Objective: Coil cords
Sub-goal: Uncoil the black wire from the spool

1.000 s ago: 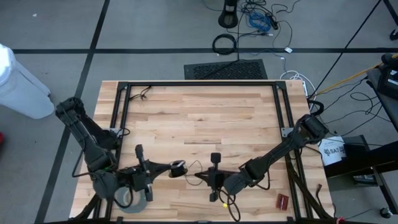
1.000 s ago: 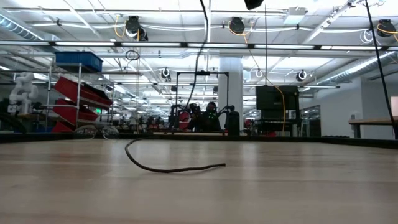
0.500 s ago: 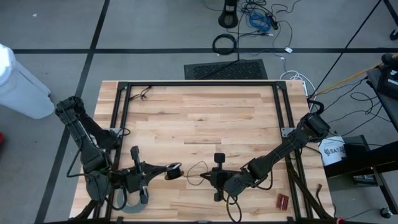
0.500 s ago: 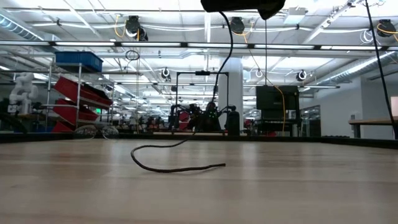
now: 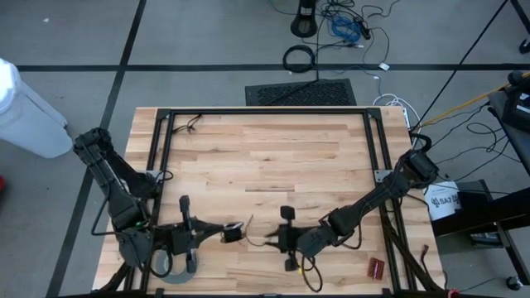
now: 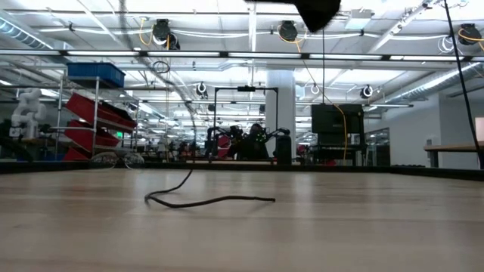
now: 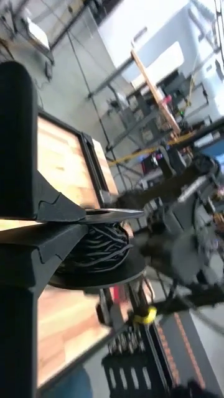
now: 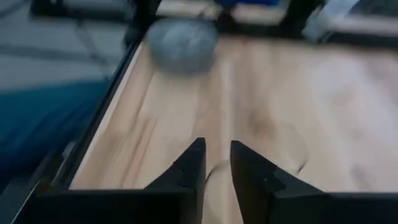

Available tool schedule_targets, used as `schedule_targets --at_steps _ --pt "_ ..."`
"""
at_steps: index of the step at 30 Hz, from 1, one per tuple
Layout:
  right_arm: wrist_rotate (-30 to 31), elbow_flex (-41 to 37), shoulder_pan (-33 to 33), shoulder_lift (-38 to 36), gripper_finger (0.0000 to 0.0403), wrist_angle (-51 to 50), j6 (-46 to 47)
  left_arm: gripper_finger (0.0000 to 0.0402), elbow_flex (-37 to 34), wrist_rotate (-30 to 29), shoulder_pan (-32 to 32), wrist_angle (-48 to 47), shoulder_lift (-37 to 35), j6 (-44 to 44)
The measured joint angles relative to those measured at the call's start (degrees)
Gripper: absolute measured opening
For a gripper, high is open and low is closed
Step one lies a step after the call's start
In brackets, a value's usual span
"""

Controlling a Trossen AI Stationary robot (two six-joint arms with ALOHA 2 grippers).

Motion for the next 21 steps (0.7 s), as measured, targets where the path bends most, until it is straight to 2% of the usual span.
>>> schedule_targets --at_steps 4,9,16,21 --pt "4.7 0.0 -0.1 0.0 0.0087 11.4 -6.8 0.0001 0.0 2.0 1.1 -0.1 0.0 0.0" --pt "5.0 0.0 0.0 0.0 0.0126 22.2 -14.5 0.0001 0.0 4.5 1.7 -1.6 0.1 -0.5" --pt "4.3 0.0 -0.8 0.0 0.0163 27.0 -17.7 0.0001 0.0 4.6 1.7 -1.5 0.1 -0.5" --pt "-4.5 0.0 -3.1 0.0 0.0161 26.8 -16.8 0.0001 0.0 4.6 2.0 -1.5 0.1 -0.1"
